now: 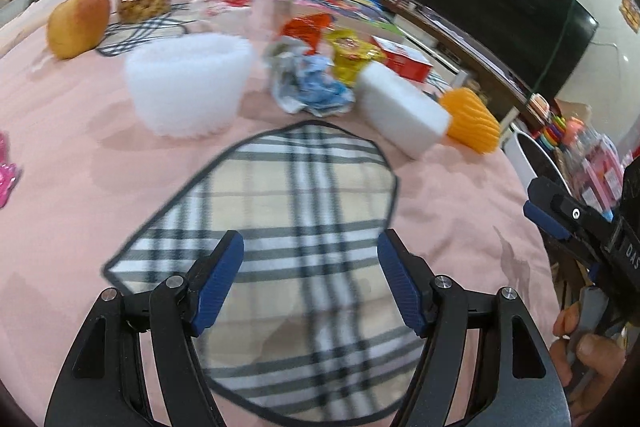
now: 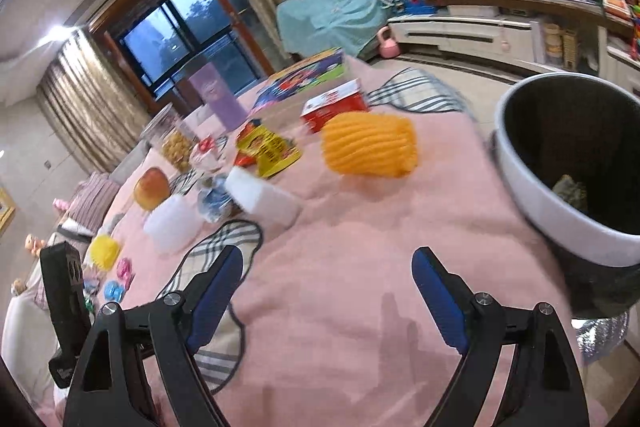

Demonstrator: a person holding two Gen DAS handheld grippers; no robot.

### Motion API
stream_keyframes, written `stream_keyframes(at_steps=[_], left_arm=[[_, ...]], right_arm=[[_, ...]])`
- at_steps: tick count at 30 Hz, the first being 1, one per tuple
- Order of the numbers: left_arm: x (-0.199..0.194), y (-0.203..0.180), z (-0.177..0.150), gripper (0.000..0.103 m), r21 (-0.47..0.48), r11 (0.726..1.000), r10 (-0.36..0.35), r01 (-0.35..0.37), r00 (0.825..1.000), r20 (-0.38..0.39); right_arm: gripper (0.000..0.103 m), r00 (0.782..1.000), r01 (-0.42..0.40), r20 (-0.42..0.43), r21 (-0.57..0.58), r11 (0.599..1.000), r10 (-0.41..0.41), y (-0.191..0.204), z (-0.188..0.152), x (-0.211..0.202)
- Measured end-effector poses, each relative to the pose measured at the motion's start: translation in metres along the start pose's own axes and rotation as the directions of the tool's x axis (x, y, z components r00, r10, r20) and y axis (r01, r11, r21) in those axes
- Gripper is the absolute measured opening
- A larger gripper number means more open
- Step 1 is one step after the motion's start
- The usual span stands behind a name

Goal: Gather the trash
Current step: 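Grasp the white foam net with the left tool while the right tool grasps the white foam block, then carry the foam net and foam block toward the bin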

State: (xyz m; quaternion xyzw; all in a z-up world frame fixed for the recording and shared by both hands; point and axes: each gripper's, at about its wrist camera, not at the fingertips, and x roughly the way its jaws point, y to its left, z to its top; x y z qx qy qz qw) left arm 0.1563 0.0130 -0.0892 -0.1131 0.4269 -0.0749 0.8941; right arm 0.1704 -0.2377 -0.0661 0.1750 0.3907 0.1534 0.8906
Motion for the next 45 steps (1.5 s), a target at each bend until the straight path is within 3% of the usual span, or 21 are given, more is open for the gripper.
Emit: stream_keyframes(at_steps=[10,22,28,30,31,35,36,45], left_arm=[[-0.002,0.038,0.016,0.076,-0.058,0.997,0.06,-0.058,0.998,0.027],[0.01,0.076,0.051,0.08,-0.093,0.987,0.139,-0.134,0.989,0.047],[0.019,0.075,0.066,0.08,-0.076,0.99,0.124,-0.119,0.99,0.068],[0.022,0.074,0.068,0.079,-0.068,0.992,0.115,-0.11,0.99,0.081],[0.024,0.074,0.068,0.075,-0.066,0.993,0.107,-0.102,0.991,0.08],[0.032,0.074,0.069,0.032,-0.059,0.996,0.063,-0.06,0.997,0.051],[0.032,0.073,0.069,0.028,-0.054,0.997,0.053,-0.05,0.997,0.05],[0.018,0.063,0.054,0.022,-0.027,0.999,0.031,-0.029,0.997,0.066]], right_arm=[[0.088,0.998,-0.038,-0.06,-0.078,0.996,0.033,0.031,0.003,0.034],[0.088,0.997,-0.035,-0.067,-0.129,0.991,0.026,0.048,0.021,0.071],[0.086,0.998,-0.015,-0.069,-0.158,0.987,0.004,0.052,0.028,0.089],[0.08,0.998,0.001,-0.066,-0.161,0.987,-0.012,0.052,0.03,0.094],[0.078,0.998,0.011,-0.065,-0.162,0.987,-0.021,0.052,0.032,0.096],[0.052,0.995,0.02,-0.09,-0.158,0.987,-0.035,0.05,0.031,0.104],[0.045,0.995,0.027,-0.093,-0.153,0.988,-0.041,0.049,0.031,0.105],[0.039,0.997,-0.017,-0.083,-0.127,0.992,0.006,0.046,0.022,0.083]])
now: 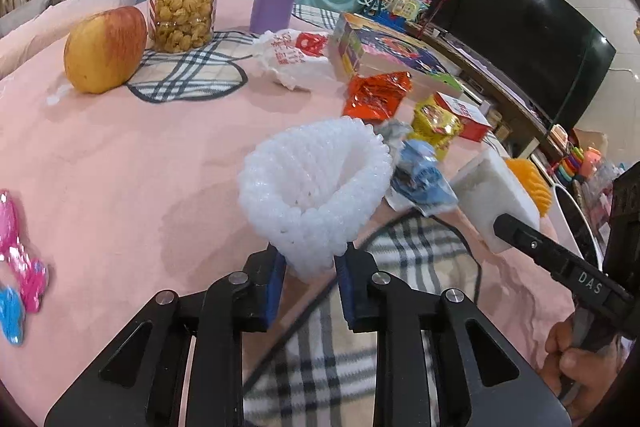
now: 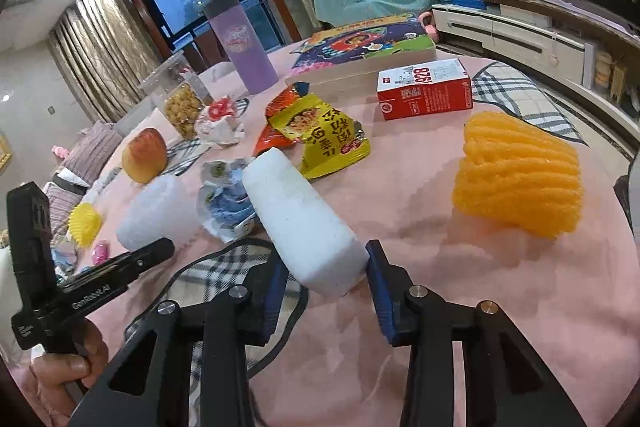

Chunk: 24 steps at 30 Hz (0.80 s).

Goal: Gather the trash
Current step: 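Carry the foam net and foam block toward the bin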

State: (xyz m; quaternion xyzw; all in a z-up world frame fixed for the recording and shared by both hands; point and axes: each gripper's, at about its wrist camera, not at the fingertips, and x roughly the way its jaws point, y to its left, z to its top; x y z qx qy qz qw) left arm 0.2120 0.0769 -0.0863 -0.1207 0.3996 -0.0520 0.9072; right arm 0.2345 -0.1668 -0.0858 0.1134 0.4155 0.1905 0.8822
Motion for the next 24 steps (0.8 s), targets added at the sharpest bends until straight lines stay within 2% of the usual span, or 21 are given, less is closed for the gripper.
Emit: stream_keyframes(at_steps=[9,24], left_arm=[[-0.016,-0.023,-0.024,0.022,0.018,0.998,-0.061,0.061,0.998,-0.016],[-0.028,-0.105,-0.045,0.022,0.151,0.971,-0.178,0.184,0.983,-0.052]], right_arm=[[0.039,1.0,-0.015,0.028,0.044,0.999,0.014,-0.006,-0.017,-0.03],[0.039,0.997,0.025,0.066,0.114,0.993,-0.032,-0.038,-0.04,-0.084]])
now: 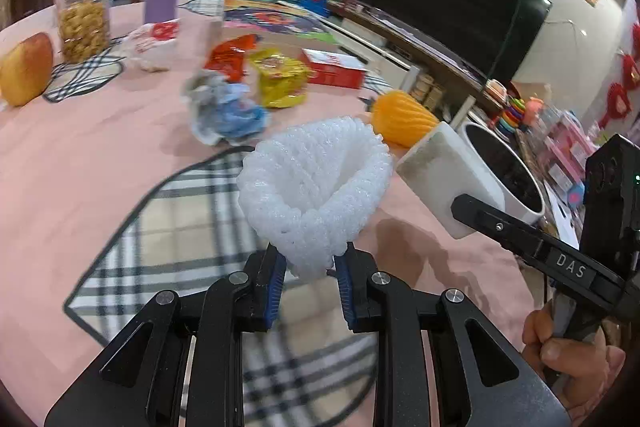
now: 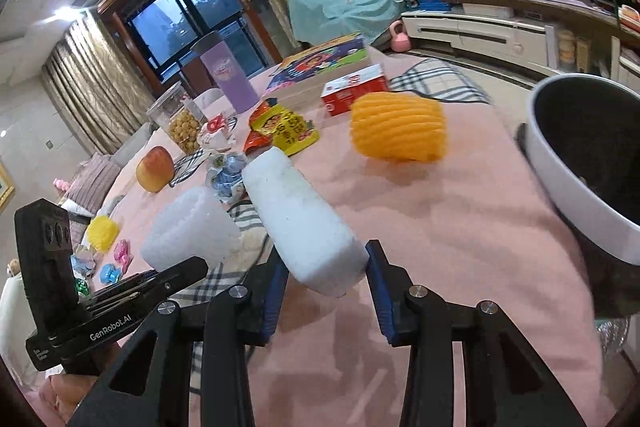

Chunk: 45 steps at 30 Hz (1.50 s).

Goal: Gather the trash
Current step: 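Carry the foam net and foam block toward the bin, then open both tools over the bin to drop the foam net and foam block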

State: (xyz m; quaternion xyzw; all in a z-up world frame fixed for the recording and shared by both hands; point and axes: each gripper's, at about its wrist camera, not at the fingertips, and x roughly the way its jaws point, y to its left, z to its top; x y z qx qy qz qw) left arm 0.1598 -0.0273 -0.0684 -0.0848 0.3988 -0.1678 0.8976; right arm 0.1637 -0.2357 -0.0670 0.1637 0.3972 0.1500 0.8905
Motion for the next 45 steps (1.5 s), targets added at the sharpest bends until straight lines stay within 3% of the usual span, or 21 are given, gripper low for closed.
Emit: stream_keyframes(at_steps=[21,45], left_arm=[[0.022,-0.09,0.005,0.022,0.145,0.982,-0.114,0.119,0.993,-0.042],[0.059,-0.181,0.033,0.022,0.277,0.942,-0.173,0.192,0.981,-0.092]], right_arm=[[0.039,0.99,0.103,0.079,0.13,0.986,-0.114,-0.069,-0.003,-0.063],[0.039,0.967,0.204,0.11,0.211,0.956,-0.23,-0.139,0.02,-0.099]])
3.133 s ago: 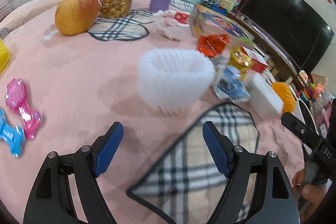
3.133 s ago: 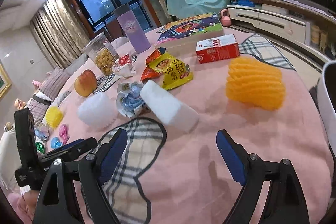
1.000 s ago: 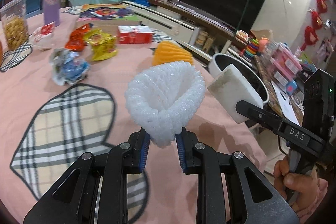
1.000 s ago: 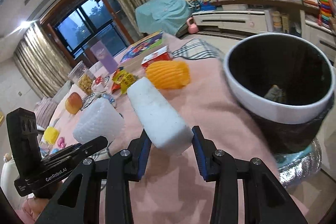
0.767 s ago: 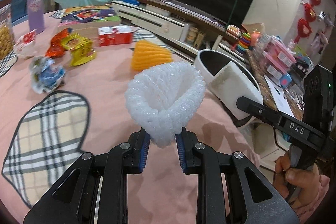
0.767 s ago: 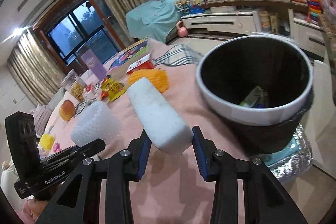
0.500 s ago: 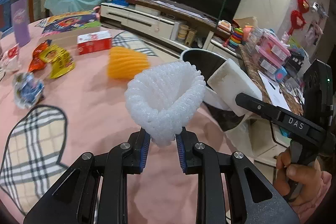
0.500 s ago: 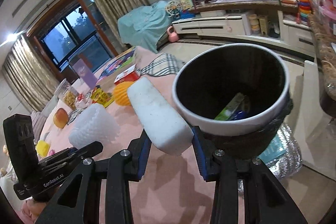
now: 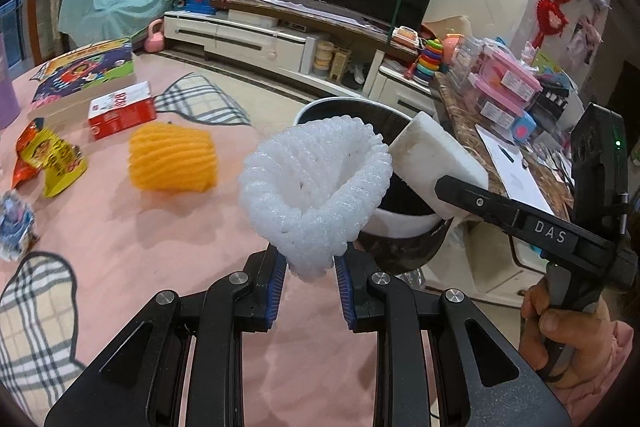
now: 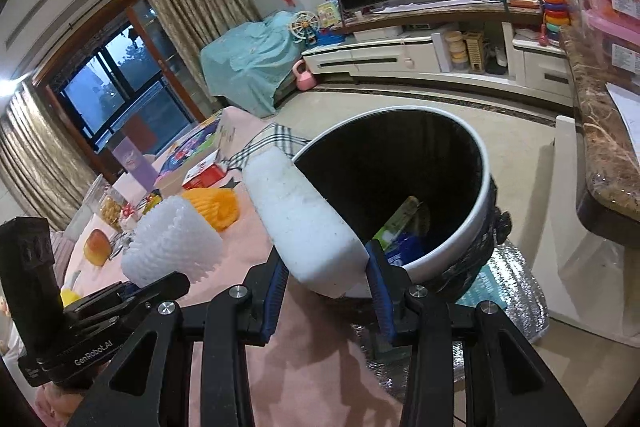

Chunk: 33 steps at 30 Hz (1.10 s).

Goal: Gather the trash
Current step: 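Open both tools over the bin to drop the foam net and foam block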

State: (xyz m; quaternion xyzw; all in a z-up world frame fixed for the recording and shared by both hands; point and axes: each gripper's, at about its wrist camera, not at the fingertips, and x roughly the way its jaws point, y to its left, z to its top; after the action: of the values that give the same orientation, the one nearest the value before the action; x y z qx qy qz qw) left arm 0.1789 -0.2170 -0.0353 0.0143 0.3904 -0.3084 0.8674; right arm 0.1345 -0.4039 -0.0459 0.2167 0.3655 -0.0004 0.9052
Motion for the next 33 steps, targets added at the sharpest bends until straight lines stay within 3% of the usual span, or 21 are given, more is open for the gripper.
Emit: stream_keyframes(at_steps=[27,31,33], left_arm=[[0.058,-0.036,0.045,0.023,0.084,0.996,-0.004,0.009,0.998,-0.062],[0.064,-0.04,0.048,0.024,0.093,0.996,0.004,0.003,0.998,-0.068],[0.066,-0.038,0.049,0.031,0.085,0.996,0.009,-0.002,0.997,-0.074]], right_arm=[[0.039,0.998,0.049,-0.041,0.033,0.998,-0.048,-0.04,0.034,0.022],[0.042,0.998,0.053,-0.048,0.036,0.998,-0.051,-0.044,0.037,0.025],[0.043,0.997,0.055,-0.048,0.036,0.998,-0.053,-0.045,0.039,0.026]])
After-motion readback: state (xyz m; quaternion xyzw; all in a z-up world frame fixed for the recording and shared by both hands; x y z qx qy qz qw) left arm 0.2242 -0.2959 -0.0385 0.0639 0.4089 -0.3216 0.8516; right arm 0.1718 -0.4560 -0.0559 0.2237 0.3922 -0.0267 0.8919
